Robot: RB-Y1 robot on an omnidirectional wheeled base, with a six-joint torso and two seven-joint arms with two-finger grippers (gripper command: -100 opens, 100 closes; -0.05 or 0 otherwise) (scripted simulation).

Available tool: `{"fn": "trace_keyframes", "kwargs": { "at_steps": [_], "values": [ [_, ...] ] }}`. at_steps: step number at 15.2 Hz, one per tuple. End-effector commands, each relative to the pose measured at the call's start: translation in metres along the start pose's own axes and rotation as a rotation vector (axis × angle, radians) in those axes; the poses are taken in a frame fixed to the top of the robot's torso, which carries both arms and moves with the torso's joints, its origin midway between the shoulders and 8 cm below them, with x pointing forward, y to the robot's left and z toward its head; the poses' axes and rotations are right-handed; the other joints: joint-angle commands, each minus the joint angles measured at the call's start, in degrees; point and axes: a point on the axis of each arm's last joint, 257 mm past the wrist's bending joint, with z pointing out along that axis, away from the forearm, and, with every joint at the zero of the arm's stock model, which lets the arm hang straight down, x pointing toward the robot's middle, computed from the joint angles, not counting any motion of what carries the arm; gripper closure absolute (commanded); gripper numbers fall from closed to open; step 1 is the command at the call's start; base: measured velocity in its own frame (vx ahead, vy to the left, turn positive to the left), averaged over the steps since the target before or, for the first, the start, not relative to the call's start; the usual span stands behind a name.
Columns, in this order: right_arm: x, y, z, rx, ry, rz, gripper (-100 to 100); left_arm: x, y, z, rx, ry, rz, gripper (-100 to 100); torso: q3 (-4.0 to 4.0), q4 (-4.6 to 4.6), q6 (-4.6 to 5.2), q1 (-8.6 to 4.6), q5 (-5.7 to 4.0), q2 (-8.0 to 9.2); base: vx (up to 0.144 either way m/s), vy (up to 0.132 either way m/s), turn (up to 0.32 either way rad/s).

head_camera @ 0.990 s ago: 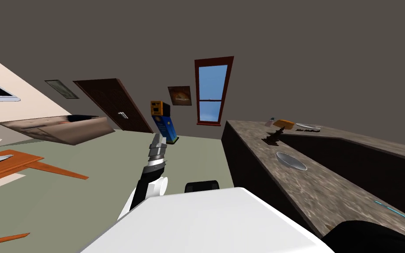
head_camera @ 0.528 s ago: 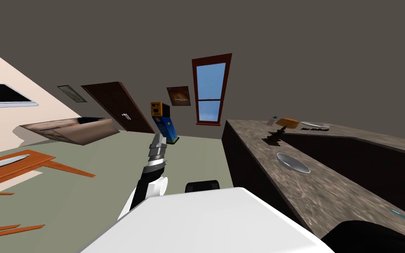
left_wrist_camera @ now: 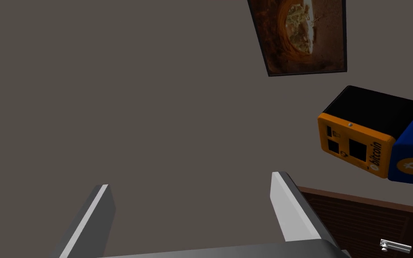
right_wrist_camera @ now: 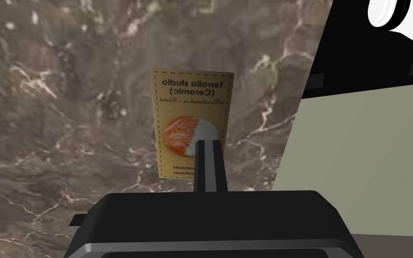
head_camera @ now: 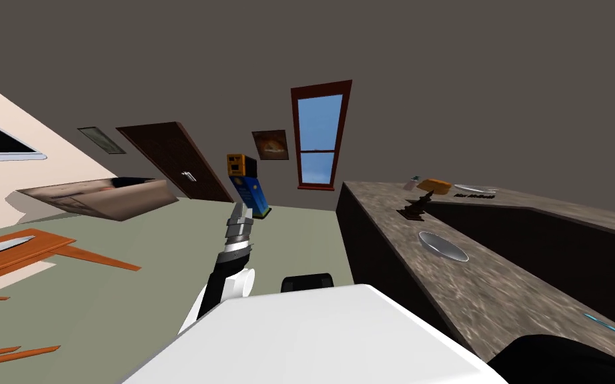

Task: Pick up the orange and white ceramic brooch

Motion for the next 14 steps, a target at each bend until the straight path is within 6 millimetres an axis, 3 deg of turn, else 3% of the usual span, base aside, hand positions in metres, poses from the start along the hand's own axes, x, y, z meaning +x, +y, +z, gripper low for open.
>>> {"fn": "trace_keyframes", "kwargs": {
  "at_steps": [1,2,3,6,10,11,14],
  "values": [
    [-0.007,0.002,-0.006,-0.008,-0.002,-0.006,100,0.000,0.000,0.000,0.000,0.000,0.000,0,0.00,0.00,0.00,0.00,0.00,0.00,-0.035,-0.036,-0.060],
    [-0.003,0.001,-0.002,-0.003,-0.001,-0.004,100,0.000,0.000,0.000,0.000,0.000,0.000,0,0.02,0.01,0.00,-0.04,-0.01,0.03,-0.020,-0.023,-0.016],
    [-0.004,0.001,-0.003,-0.004,-0.001,-0.004,-100,0.000,0.000,0.000,0.000,0.000,0.000,0,0.02,0.01,0.00,-0.04,-0.02,0.02,-0.007,-0.008,0.002],
    [0.014,0.003,0.012,-0.004,0.004,0.012,-100,0.000,0.000,0.000,0.000,0.000,0.000,0,-0.05,-0.02,-0.01,0.00,-0.03,-0.10,0.024,-0.014,0.068],
    [0.019,0.004,0.016,-0.005,0.005,0.015,-100,0.000,0.000,0.000,0.000,0.000,0.000,0,-0.13,-0.05,-0.01,-0.02,-0.03,-0.23,0.038,-0.016,0.040],
    [0.011,0.003,0.010,-0.004,0.003,0.009,100,0.000,0.000,0.000,0.000,0.000,0.000,0,-0.12,-0.05,-0.02,0.00,-0.02,-0.20,-0.008,0.006,-0.062],
    [0.002,0.002,0.002,-0.004,0.001,0.002,100,0.000,0.000,0.000,0.000,0.000,0.000,0,0.00,-0.01,-0.02,0.15,0.03,0.02,-0.038,0.018,-0.070]
  ]
}}
